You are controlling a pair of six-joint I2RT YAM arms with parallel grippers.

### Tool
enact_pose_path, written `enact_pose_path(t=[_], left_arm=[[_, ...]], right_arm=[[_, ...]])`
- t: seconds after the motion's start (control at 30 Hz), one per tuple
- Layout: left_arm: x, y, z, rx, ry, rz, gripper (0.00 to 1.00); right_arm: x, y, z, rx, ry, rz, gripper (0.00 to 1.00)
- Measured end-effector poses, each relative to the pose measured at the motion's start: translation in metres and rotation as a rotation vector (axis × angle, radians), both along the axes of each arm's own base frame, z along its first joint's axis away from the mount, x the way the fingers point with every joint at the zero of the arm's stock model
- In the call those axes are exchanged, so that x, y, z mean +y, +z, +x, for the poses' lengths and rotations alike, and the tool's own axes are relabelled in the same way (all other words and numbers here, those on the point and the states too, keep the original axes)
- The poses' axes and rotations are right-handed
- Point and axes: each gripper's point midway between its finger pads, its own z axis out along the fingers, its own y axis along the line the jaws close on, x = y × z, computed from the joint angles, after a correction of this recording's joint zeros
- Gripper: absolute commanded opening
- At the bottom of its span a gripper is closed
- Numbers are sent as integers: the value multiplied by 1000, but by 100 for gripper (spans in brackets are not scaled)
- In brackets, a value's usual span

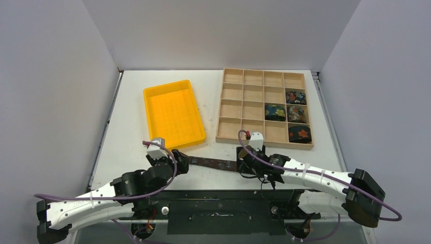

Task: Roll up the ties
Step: Flatten out the tie at the center of the board.

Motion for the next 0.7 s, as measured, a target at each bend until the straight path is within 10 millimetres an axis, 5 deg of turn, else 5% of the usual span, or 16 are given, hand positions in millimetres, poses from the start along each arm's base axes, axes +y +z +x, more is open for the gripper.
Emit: enact_pose_path(t=[0.2,0.4,0.57,0.7], left_arm=[[22,-50,5,53,111,133,74],[38,-65,19,97,241,169,74],[48,-63,40,129,319,96,70],[72,-72,66,200,423,14,64]], right_arm=[[59,35,23,-91,167,74,62],[108,6,20,-94,364,1,59],[110,-30,18,-53,398,-94,57],[108,-31,20,-80,385,-80,57]])
